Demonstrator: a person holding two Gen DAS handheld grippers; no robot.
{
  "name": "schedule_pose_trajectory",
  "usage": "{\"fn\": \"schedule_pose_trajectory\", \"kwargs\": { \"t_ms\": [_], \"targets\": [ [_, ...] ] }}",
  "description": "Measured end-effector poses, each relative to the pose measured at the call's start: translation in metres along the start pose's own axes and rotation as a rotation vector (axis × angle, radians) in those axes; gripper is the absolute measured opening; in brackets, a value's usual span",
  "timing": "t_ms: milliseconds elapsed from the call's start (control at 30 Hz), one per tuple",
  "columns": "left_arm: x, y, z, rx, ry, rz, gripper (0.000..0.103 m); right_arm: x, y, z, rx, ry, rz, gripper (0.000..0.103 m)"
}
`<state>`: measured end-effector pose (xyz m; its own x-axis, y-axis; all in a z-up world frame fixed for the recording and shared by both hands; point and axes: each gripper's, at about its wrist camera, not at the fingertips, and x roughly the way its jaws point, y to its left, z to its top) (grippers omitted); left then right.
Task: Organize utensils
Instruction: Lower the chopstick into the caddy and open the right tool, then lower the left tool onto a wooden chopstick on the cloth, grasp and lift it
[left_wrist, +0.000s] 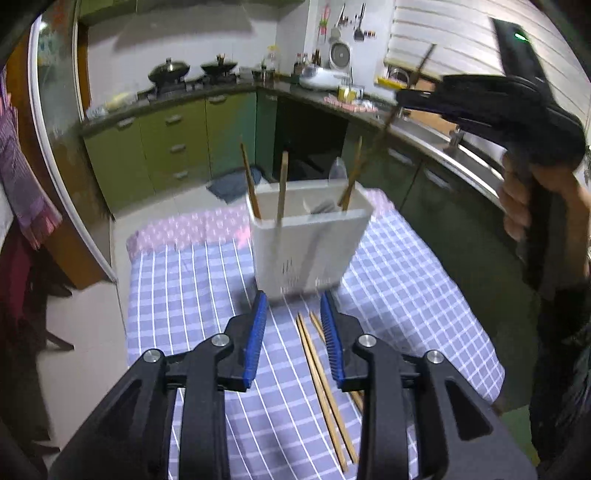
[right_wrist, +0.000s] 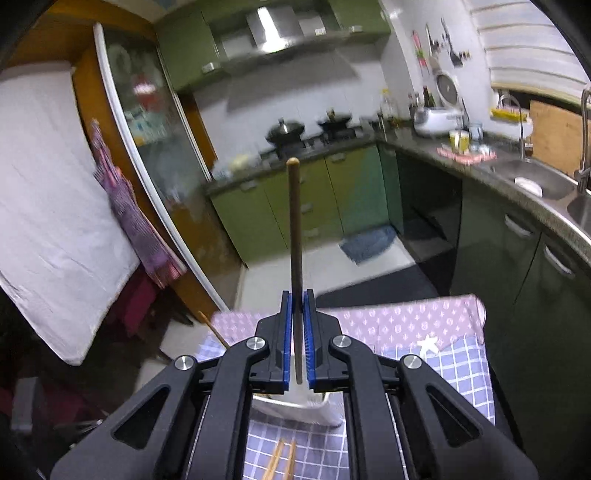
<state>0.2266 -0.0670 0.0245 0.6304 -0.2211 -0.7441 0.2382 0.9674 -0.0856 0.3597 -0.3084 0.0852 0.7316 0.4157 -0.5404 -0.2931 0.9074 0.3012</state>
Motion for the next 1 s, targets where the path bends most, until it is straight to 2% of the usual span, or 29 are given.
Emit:
{"fn": "schedule_pose_trajectory", "kwargs": {
  "t_ms": [167,233,300,433,567,667,833,867,933,1000],
  "targets": [
    [0.023,0.000,-0.020,-0.008,0.087,-0.008,0.030,0.043,-0.001,-0.028,-0.008,0.114,-0.021,0.007],
    [0.030,0.000,-0.024,-0.015,0.113,-0.017,0.038,0.051,-0.001,-0.036,-0.019,0.135,-0.023,0.008],
    [0.037,-0.004,-0.028,-0.012,0.133,-0.024,0.040,0.051,-0.001,-0.039,-0.028,0.134,-0.020,0.008],
    [0.044,-0.012,-0.033,0.004,0.154,-0.029,0.042,0.020,-0.002,-0.043,-0.044,0.067,-0.020,0.008],
    [0.064,-0.018,-0.039,0.005,0.211,-0.032,0.042,-0.029,-0.003,-0.076,-0.091,0.038,-0.032,0.018],
    [0.087,-0.021,-0.046,-0.004,0.281,-0.038,0.042,-0.037,-0.011,-0.109,-0.116,0.097,-0.054,0.018],
    [0.122,-0.018,-0.053,-0.038,0.395,-0.040,0.041,-0.024,-0.036,-0.167,-0.111,0.239,-0.093,0.018],
    [0.129,-0.016,-0.054,-0.048,0.420,-0.035,0.039,-0.021,-0.041,-0.174,-0.104,0.258,-0.097,0.018],
    [0.141,-0.014,-0.056,-0.070,0.461,-0.028,0.028,-0.015,-0.049,-0.188,-0.094,0.291,-0.100,0.018],
    [0.147,-0.014,-0.057,-0.076,0.480,-0.026,0.027,-0.010,-0.051,-0.195,-0.090,0.309,-0.099,0.018]
  ]
}}
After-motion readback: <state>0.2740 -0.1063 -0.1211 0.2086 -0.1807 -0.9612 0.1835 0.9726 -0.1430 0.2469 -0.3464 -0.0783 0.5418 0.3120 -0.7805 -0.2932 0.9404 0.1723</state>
